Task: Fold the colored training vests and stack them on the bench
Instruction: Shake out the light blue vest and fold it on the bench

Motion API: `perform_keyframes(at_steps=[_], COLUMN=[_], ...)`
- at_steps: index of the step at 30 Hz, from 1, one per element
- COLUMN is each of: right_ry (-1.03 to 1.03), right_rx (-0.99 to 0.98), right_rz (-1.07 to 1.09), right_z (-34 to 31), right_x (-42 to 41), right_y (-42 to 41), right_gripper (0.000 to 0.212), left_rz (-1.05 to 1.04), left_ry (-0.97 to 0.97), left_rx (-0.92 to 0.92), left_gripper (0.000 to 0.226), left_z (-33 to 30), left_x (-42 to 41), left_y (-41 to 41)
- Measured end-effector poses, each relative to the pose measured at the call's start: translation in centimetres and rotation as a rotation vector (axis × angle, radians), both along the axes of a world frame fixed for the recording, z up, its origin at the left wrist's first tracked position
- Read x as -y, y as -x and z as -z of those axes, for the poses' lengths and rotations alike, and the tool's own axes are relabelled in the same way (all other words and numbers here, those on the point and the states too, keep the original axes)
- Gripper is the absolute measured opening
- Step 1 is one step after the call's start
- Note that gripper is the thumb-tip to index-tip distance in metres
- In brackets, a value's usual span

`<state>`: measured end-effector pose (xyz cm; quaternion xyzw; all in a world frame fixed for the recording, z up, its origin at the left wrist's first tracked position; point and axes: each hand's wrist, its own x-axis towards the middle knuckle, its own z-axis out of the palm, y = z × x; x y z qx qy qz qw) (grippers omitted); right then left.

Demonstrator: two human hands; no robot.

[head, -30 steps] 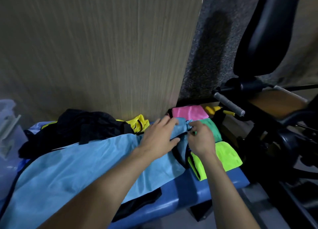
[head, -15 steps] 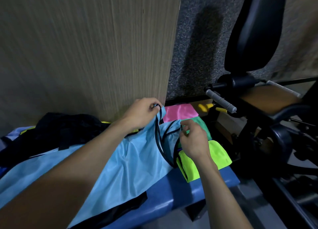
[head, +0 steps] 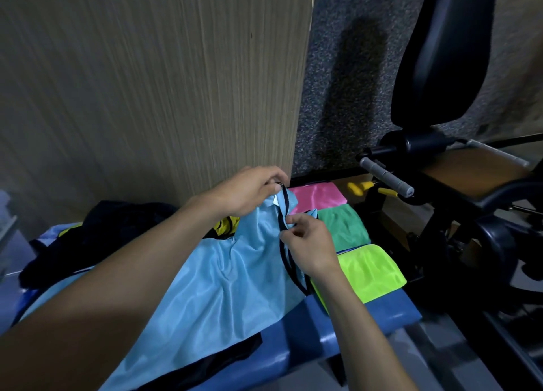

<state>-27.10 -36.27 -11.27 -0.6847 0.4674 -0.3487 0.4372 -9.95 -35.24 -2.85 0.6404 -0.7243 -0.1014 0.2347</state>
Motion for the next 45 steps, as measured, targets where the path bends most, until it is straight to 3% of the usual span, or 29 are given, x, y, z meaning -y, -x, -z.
perform_keyframes(at_steps=[5, 8, 11, 15, 19, 25, 28, 33, 37, 41, 45], right_ry=[0.017, 0.059, 0.015, -0.057, -0.071, -0.032, -0.041, -0.423, -0.530, -0.485, -0.632], right_rx=[-0.104, -0.113, -0.106, -0.119, -0.202, -0.034, 0.008, 0.430, 0.544, 0.592, 0.593], right_rz=[0.017, 0.005, -0.019, 0.028, 0.063, 0.244, 0.310, 0.084, 0.004, 0.057, -0.031], right_z=[-0.1, -0.6, -0.9, -0.8, -0.8, -1.1, -1.3, -2.7, -3.3, -3.5, -3.6], right_x=[-0.5, -1.0, -1.5, -1.6, -1.2, -1.0, -1.0, -2.0, -2.3, -2.3, -2.4], right_y=[0.6, 0.6, 0.3, 0.1, 0.2, 0.4, 0.4, -0.2, -0.5, -0.6, -0.8], right_gripper=[0.009, 0.011, 0.018, 0.025, 0.020, 0.014, 0.035, 0.048, 0.037, 0.019, 0.030], left_rz=[0.017, -0.032, -0.173, -0.340, -0.353, -0.383, -0.369, -0.257, -0.193, -0.179, -0.139], left_ry=[-0.057, -0.039, -0.106, -0.190, -0.219, -0.169, -0.148, -0.195, -0.248, -0.259, -0.259], left_rx=[0.147, 0.146, -0.172, -0.805, -1.061, -0.975, -0.931, -1.057, -1.091, -1.092, -1.071], left_gripper=[0.022, 0.021, 0.039, 0.029, 0.017, 0.005, 0.006, 0.017, 0.021, 0.019, 0.020], left_z=[0.3, 0.7, 1.1, 0.6, 0.2, 0.7, 0.8, 0.4, 0.4, 0.7, 0.8], left_x=[0.2, 0.5, 0.8, 0.5, 0.1, 0.6, 0.7, 0.4, 0.0, -0.2, -0.3], left_y=[-0.6, -0.6, -0.4, -0.5, -0.7, -1.2, -1.4, -1.0, -0.7, -0.8, -0.8])
